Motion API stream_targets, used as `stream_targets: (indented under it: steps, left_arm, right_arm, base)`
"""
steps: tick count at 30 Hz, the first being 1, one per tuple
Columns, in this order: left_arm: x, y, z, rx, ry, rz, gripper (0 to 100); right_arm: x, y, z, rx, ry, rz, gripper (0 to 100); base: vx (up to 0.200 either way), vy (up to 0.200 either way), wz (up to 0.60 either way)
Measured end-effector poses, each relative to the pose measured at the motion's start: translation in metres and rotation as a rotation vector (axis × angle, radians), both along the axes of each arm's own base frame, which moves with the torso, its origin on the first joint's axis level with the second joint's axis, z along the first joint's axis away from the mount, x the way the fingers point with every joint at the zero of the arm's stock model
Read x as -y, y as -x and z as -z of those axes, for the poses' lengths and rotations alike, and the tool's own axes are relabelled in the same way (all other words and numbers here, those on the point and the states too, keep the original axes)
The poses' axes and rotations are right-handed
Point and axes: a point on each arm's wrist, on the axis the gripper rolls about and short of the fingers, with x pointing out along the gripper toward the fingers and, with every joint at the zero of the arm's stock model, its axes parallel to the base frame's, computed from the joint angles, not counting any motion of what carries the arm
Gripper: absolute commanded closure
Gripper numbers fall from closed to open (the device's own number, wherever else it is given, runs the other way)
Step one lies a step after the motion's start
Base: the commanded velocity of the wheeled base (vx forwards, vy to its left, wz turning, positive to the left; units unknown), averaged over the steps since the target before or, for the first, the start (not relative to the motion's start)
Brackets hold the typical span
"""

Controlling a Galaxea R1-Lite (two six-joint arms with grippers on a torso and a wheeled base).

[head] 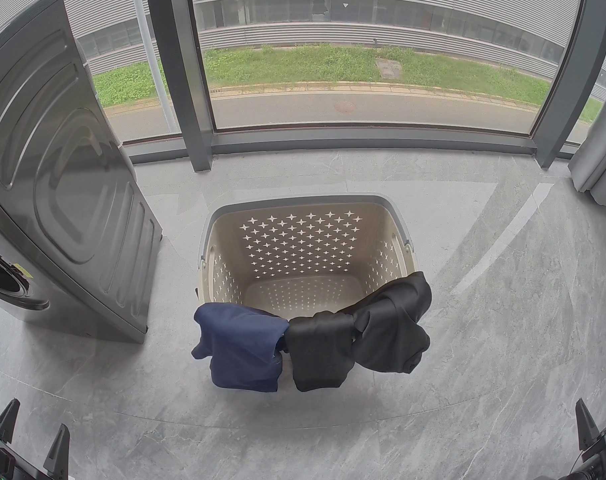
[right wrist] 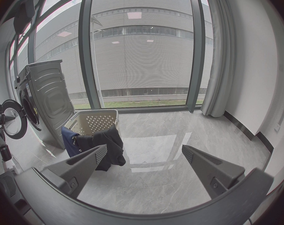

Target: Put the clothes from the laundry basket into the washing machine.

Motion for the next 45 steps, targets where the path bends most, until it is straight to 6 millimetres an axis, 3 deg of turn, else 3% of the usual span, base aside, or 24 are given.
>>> stream_targets:
  steps: [6,12,17,22,33,40,45]
  left_arm:
    - [0.0,0.0,0.0,0.0,0.0,0.0,0]
    - [0.0,0.0,0.0,0.0,0.0,0.001,0]
    - [0.0,0.0,0.0,0.0,-0.001,0.001,0]
    - [0.0,0.0,0.0,0.0,-0.001,0.001,0]
    - [0.0,0.0,0.0,0.0,-0.001,0.001,0]
    - [0.0,0.0,0.0,0.001,-0.001,0.0,0]
    - [0.0,0.0,0.0,0.0,-0.001,0.0,0]
  right_arm:
    - [0.0,0.0,-0.003,0.019,0.0,-0.005,0]
    - [-0.001,0.009,-0.034,0.124,0.001,-0.039,0]
    - [-0.002,-0.003,-0.046,0.036,-0.032,-0.115,0]
    - [-0.004,-0.03,-0.051,-0.134,-0.075,-0.188,0]
    - [-0.013,-0.108,-0.063,-0.326,-0.122,-0.28,0]
    - [-0.026,-0.157,-0.052,-0.422,-0.127,-0.31,0]
    - [-0.041,-0.18,-0.038,-0.479,-0.134,-0.341,0]
  base:
    - [0.0,0.0,0.0]
    - [0.0,0.0,0.0]
    - [0.0,0.04,0.0]
    - [0.0,0.2,0.0]
    - [0.0,0.0,0.0]
    - [0.0,0.0,0.0]
    - [0.0,0.0,0.0]
